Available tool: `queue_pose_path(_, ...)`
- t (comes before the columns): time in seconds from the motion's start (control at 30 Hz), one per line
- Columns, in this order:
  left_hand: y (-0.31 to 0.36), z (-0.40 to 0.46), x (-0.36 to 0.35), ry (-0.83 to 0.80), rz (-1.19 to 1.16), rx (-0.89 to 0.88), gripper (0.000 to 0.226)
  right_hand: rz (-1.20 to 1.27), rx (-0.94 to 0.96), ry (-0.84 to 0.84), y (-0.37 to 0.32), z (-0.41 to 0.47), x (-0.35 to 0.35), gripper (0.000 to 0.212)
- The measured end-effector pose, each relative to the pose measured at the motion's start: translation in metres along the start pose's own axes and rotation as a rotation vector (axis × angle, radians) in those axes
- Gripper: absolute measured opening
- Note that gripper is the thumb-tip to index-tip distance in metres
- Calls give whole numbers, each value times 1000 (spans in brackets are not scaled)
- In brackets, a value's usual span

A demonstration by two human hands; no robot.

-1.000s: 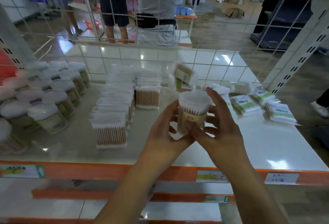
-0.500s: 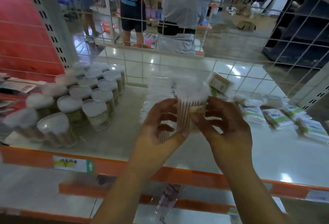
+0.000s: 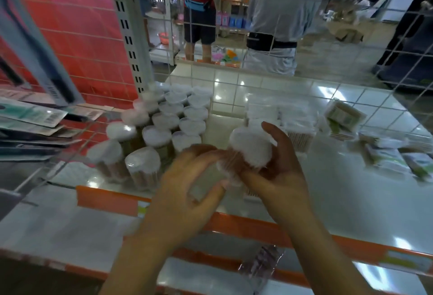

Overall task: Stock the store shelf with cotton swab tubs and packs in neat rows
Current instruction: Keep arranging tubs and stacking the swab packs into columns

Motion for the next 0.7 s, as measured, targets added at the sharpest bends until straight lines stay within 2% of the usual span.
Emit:
queue_pose_path(0.17, -46, 13, 57, 59, 299, -56, 36, 6, -35, -74, 38, -10, -45, 46)
queue_pose_path(0.3, -82, 12, 70, -8, 508, -88, 43, -63, -84, -138, 71, -20, -71, 48)
queue_pose_path(0.37, -93, 10, 68, -60, 585, -136, 42, -86, -65, -117, 77, -21, -76, 48)
queue_pose_path(0.43, -97, 7, 67, -69, 584, -144, 39, -111, -41, -104, 78, -22, -79, 44)
queue_pose_path(0.53, -97, 3, 69, -42, 542, -140, 38, -216, -67, -165, 83, -26, -88, 27)
queue_pose_path(0.63, -99, 3, 71, -17, 508, -117, 38, -399, -6, -253, 84, -28, -96, 28)
queue_pose_path(0.7, -100, 2, 71, -7, 508, -97, 38, -403, 23, -251, 82, -27, -96, 27)
Point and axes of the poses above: each hand's wrist, its own z-axis towards the middle knuckle, its own x-axis out of the back of the hand, y = z × x, the point moved 6 cm from there along z, towards the middle knuckle, and after that the axes turned 14 degrees about y, right-handed, at the moved point
